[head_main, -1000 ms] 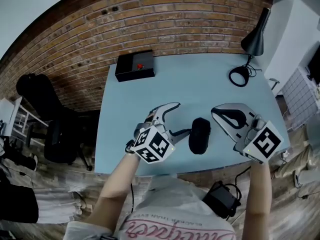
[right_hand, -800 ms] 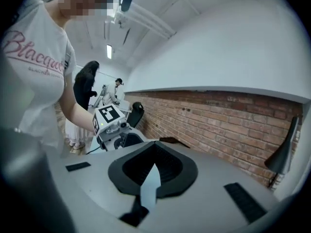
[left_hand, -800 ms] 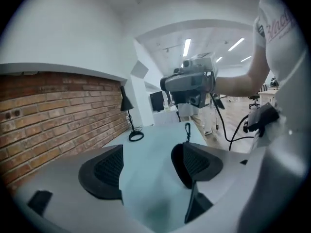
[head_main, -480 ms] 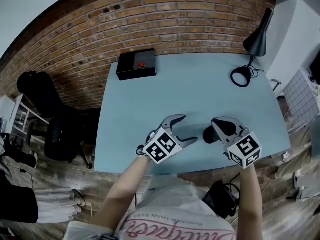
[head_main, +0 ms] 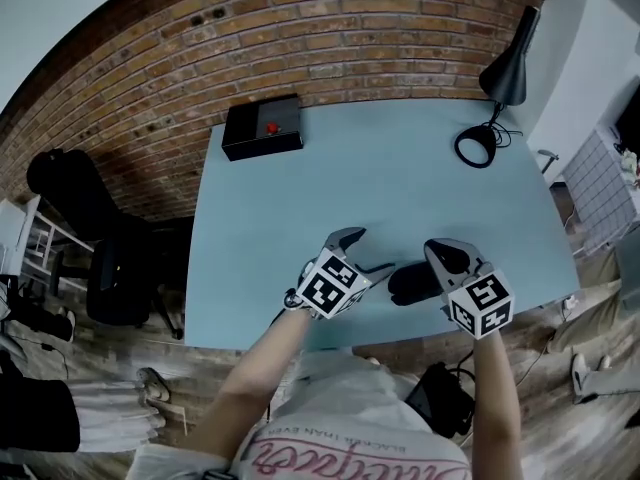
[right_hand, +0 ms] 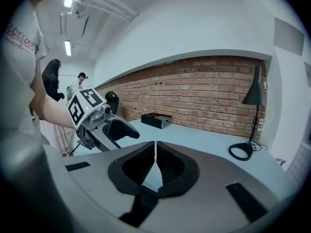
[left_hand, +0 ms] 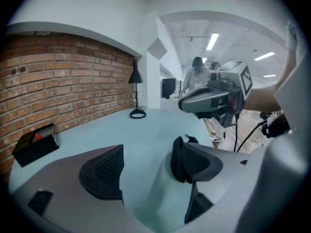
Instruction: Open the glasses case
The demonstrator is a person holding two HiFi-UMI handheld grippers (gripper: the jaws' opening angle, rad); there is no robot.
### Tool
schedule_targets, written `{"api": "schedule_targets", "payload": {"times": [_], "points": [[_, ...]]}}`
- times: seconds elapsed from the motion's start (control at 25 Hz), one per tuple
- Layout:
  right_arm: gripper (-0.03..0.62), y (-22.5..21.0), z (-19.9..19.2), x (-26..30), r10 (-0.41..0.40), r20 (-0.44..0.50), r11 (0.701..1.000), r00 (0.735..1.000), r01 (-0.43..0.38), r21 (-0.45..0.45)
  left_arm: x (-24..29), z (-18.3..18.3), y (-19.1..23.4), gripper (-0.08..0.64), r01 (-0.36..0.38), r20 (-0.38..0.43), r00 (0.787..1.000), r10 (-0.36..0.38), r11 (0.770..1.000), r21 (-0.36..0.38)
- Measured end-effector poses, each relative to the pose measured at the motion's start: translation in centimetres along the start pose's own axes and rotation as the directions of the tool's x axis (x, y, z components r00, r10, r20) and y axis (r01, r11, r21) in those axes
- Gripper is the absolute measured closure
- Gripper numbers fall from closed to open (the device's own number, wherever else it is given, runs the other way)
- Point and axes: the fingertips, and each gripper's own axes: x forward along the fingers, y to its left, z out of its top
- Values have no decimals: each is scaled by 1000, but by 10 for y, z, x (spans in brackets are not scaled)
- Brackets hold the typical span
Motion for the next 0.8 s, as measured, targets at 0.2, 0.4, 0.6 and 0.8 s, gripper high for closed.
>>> {"api": "schedule_targets", "payload": {"times": [0.2,0.4,0.6,0.8], "points": [[572,-15,-33,-2,-77,-58,983,995,86,164,30,-22,-9,164,70,-88,993,-81,990,-120],[571,-25,-64,-15,-133,-110,947,985,159,279,54,-28,-49,164,232,-162,957,-242,969,-80],[571,-23,-81,-25,-147,-128,925,981,183,334,91,-44,-66,196,303,-291,907,-304,952,-50],[572,-18,-85,-31,-147,-131,923,980,184,338,110,-56,-62,444,248,-342,909,-240,969,-20]]}}
